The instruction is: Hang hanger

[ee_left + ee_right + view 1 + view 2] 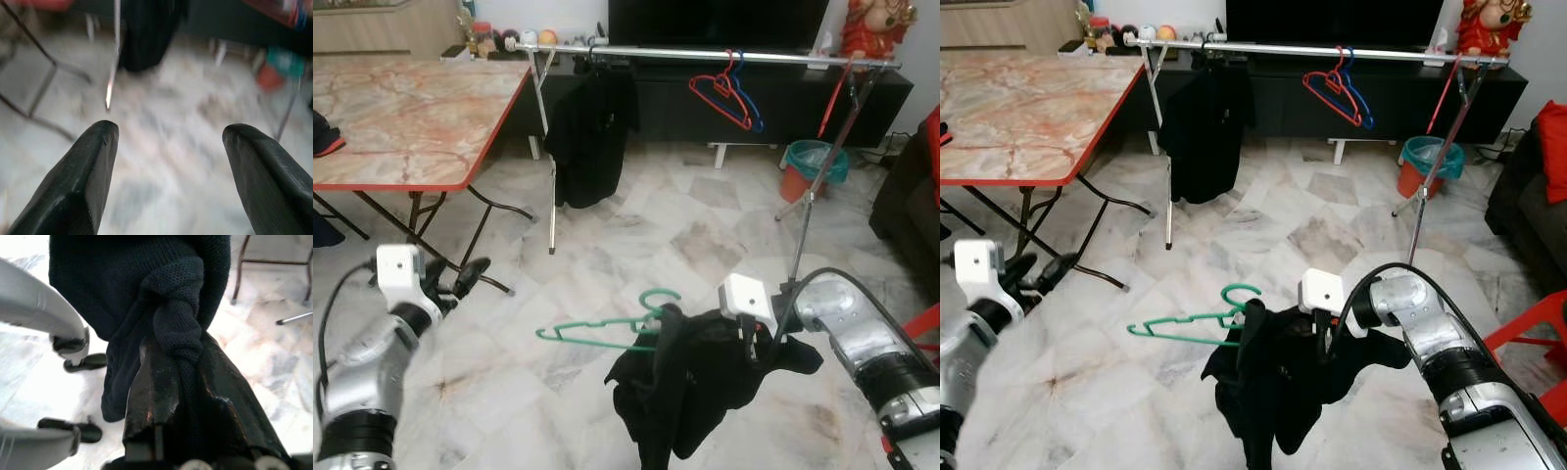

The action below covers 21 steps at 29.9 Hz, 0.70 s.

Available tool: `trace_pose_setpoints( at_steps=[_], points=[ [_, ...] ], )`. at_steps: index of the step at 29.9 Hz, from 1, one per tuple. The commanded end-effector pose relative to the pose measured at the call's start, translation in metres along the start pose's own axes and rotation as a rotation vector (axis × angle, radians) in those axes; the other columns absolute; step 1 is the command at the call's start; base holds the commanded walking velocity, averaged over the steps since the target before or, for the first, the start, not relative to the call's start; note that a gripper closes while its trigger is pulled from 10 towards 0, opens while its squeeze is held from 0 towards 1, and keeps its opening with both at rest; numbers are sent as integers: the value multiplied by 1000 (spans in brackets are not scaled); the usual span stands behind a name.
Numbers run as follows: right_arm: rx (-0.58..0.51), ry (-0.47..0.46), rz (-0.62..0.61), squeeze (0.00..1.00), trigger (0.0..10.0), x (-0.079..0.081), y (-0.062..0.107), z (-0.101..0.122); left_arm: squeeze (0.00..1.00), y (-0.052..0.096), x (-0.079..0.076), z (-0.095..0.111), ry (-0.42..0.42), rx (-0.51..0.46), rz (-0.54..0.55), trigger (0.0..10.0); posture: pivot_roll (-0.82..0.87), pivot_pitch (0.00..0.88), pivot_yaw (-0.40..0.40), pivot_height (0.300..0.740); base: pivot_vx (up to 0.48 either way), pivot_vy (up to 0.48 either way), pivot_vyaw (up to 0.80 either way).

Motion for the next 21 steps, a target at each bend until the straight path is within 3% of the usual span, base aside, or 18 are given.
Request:
trace_pose_setpoints(
  at_steps=[1, 7, 10, 11, 12, 15, 21],
  points=[
    [-19, 35, -62, 0, 0, -16, 6, 10, 0, 1, 1, -14, -25, 52, 12, 10000, -48, 0, -15, 740, 0, 0, 0],
    [-42, 46, -99, 0, 0, -26, 7, 17, 0, -1, 3, -37, 23, 110, 55, 10000, -47, 0, -13, 740, 0, 0, 0],
    [-85, 56, -96, 0, 0, -31, 6, 28, 0, -1, -17, -59, 10, 201, -64, 10000, -49, 0, -13, 740, 0, 0, 0],
    [-99, 64, -107, 0, 0, -33, 4, 32, 0, -2, -31, -64, 25, 221, -137, 10000, -49, 0, -12, 740, 0, 0, 0],
    [-99, 64, -107, 0, 0, -33, 4, 32, 0, -2, -31, -64, 25, 221, -137, 10000, -49, 0, -12, 740, 0, 0, 0],
    [-150, 64, -125, 0, 0, -39, 1, 43, 0, -1, -50, -71, 15, 259, -259, 10000, -45, 0, -12, 740, 0, 0, 0],
    [-223, 63, -113, 0, 0, -44, 0, 60, 0, -4, -63, -68, 5, 241, -323, 10000, -48, 0, -13, 740, 0, 0, 0]
  ],
)
Point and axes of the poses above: a point about 5 cm out from each wrist's last joint towards the gripper, its own y axis pointing back from the gripper into the wrist, its own z axis along the axis of the wrist's last joint, x = y × z, the point moved 4 cm from there along -y, pointing out of the wrist towards the gripper, and after that the axes turned 14 degrees about y, right-handed, at the moved point
